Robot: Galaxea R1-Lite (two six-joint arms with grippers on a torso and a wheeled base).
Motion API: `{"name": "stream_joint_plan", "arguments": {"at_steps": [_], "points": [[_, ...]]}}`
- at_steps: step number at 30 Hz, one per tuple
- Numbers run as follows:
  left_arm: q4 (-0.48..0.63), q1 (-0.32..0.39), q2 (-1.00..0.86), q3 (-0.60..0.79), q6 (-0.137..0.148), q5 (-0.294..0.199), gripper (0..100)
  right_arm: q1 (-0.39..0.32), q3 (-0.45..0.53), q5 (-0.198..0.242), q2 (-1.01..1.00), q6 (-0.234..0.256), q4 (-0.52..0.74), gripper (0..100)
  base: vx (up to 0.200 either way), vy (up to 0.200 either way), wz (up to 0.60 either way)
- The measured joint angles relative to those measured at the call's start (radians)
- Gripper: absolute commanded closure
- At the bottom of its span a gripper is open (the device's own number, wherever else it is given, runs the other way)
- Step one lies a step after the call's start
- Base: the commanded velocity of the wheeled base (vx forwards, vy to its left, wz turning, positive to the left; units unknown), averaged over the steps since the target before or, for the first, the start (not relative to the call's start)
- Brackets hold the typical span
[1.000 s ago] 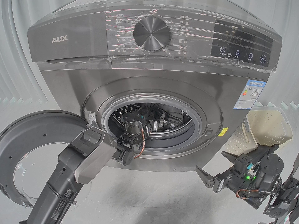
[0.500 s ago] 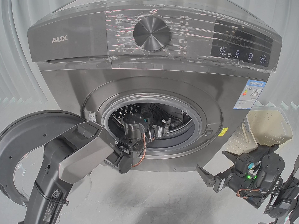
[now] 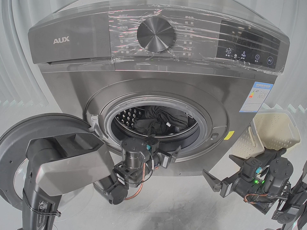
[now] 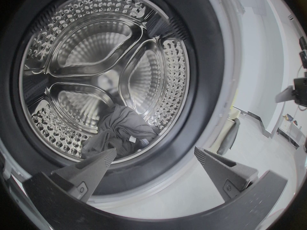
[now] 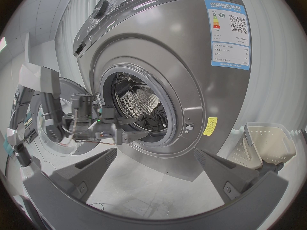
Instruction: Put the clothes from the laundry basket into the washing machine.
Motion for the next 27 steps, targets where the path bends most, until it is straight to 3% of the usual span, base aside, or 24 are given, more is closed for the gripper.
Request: {"name": "stream_joint_plan", "arguments": {"at_steps": [6, 10, 20, 27], "points": [[-0.072, -0.027, -0.136, 0.202, -0.007, 0.006, 0, -0.012, 0.011, -0.001, -0.015, 0.001, 0.001, 0, 0.0, 0.0, 0.0], [-0.117, -0.037, -0.259, 0.324, -0.03, 0.013, 0, -0.034, 0.019, -0.001, -0.033, 0.001, 0.002, 0, 0.0, 0.0, 0.0], [-0.164, -0.088, -0.584, 0.663, -0.157, 0.054, 0, -0.122, 0.039, -0.018, -0.123, -0.015, 0.003, 0, 0.0, 0.0, 0.0], [-0.173, -0.091, -0.791, 0.826, -0.199, 0.135, 0, -0.263, 0.039, -0.061, -0.243, -0.049, 0.039, 0, 0.0, 0.0, 0.0]]}}
